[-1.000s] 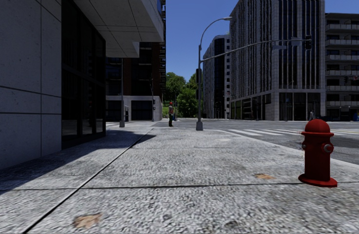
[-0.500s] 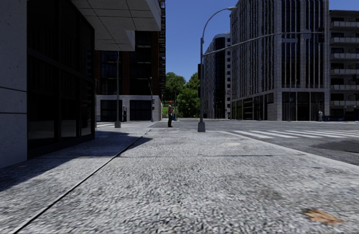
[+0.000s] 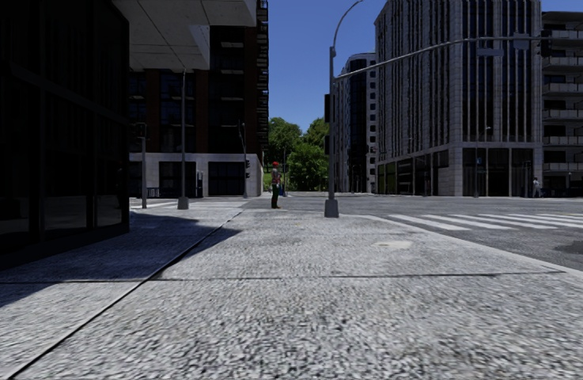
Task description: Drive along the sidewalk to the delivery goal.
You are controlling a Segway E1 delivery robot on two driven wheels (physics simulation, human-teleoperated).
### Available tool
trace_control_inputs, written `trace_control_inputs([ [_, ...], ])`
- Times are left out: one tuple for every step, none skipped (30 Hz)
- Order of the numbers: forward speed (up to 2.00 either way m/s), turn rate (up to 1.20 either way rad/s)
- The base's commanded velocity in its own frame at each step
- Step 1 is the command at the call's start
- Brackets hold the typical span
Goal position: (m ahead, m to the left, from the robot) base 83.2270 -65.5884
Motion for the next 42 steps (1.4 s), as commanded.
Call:
trace_control_inputs([
  [2.00,0.00],
  [2.00,0.00],
  [2.00,0.00],
  [2.00,0.00],
  [2.00,0.00],
  [2.00,0.00],
  [2.00,0.00],
  [2.00,0.00],
  [2.00,0.00],
  [2.00,0.06],
  [2.00,0.16],
  [2.00,0.35],
  [2.00,0.35],
  [2.00,0.66],
  [2.00,0.76],
  [2.00,0.79],
  [2.00,0.80],
  [2.00,0.80],
  [2.00,0.80],
  [2.00,0.71],
  [2.00,0.26],
  [2.00,0.12],
  [2.00,0.03],
  [2.00,0.03],
  [2.00,0.00],
  [2.00,0.00],
  [2.00,0.00],
  [2.00,0.00],
  [2.00,0.00],
  [2.00,0.00],
  [2.00,0.00],
  [2.00,0.00],
  [2.00,0.00],
  [2.00,0.00],
  [2.00,0.00],
  [2.00,0.00],
  [2.00,0.00],
  [2.00,0.20],
  [2.00,0.20],
  [2.00,0.67],
  [2.00,1.11],
  [2.00,1.20],
])
